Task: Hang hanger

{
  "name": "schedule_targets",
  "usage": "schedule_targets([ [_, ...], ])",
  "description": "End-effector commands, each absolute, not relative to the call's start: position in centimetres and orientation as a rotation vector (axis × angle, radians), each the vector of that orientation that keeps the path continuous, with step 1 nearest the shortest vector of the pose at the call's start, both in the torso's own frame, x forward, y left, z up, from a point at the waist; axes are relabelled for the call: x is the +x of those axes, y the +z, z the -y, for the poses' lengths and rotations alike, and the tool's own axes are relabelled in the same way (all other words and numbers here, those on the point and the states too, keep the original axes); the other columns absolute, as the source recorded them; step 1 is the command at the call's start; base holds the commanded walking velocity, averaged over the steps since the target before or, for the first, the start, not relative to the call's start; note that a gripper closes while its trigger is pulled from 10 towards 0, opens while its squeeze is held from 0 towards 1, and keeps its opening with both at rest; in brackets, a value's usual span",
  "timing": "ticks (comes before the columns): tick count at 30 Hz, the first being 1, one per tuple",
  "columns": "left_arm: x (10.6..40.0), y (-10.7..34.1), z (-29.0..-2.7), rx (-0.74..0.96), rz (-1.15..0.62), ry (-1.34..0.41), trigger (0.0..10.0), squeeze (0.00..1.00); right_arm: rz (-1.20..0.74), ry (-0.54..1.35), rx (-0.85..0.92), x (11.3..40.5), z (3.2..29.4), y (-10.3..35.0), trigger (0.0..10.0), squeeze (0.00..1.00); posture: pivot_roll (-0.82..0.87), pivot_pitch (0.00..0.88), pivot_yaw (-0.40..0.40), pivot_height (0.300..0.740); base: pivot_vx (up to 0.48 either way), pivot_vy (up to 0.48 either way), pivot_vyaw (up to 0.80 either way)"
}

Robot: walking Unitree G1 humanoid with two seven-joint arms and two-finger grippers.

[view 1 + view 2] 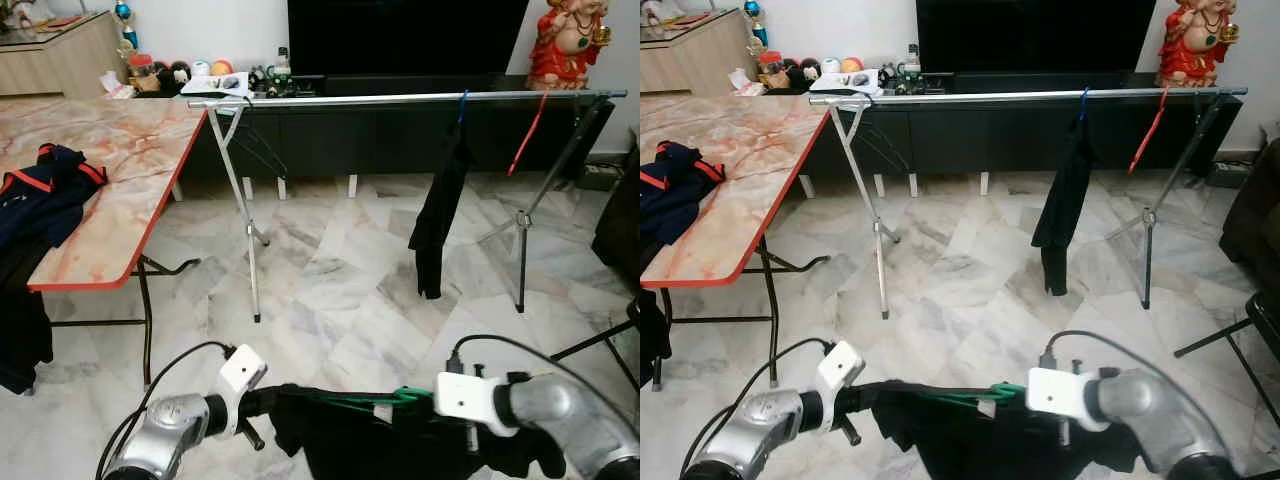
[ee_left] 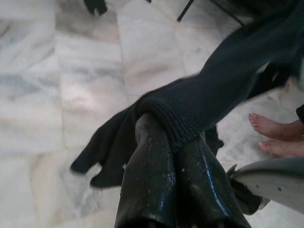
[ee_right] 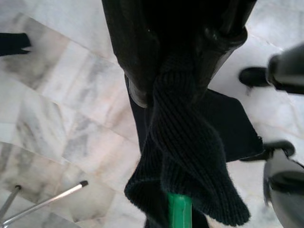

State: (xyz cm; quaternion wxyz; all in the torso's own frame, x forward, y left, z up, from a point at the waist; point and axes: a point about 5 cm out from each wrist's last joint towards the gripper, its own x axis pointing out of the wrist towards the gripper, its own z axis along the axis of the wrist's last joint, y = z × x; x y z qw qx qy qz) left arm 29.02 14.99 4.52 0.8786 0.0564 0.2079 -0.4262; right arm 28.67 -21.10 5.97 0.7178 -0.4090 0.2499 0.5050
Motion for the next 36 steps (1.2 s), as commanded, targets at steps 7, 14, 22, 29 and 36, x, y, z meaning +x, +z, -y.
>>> schedule_targets([
  [7, 29.1, 8.1, -13.9, 0.106, -0.349, -1.022, 0.0, 0.00, -0.552, 1.052, -0.858, 28.7, 19.4, 4.0, 0.0, 0.00, 0.08, 0.058, 0.040, 0.740, 0.000, 0.000, 0.00],
  [14, 28.2, 9.5, -13.0, 0.115, -0.338, -1.127, 0.0, 0.00, -0.509, 0.846, -0.807, 30.1, 18.6, 3.6, 0.0, 0.00, 0.09, 0.055, 0.039, 0.740, 0.000, 0.000, 0.00],
  [22, 26.8, 10.0, -12.3, 0.137, -0.370, -1.208, 0.0, 0.00, -0.415, 0.709, -0.557, 31.4, 16.5, 4.2, 0.0, 0.00, 0.10, 0.049, 0.040, 0.740, 0.000, 0.000, 0.00],
  [29, 25.9, 10.5, -10.9, 0.132, -0.365, -1.287, 8.5, 0.00, -0.404, 0.687, -0.519, 31.6, 15.9, 4.1, 0.0, 0.00, 0.10, 0.046, 0.040, 0.740, 0.000, 0.000, 0.00],
  [36, 25.4, 10.9, -10.2, 0.120, -0.359, -1.329, 10.0, 1.00, -0.391, 0.680, -0.500, 31.9, 15.3, 4.3, 0.0, 0.00, 0.11, 0.043, 0.041, 0.740, 0.000, 0.000, 0.00],
])
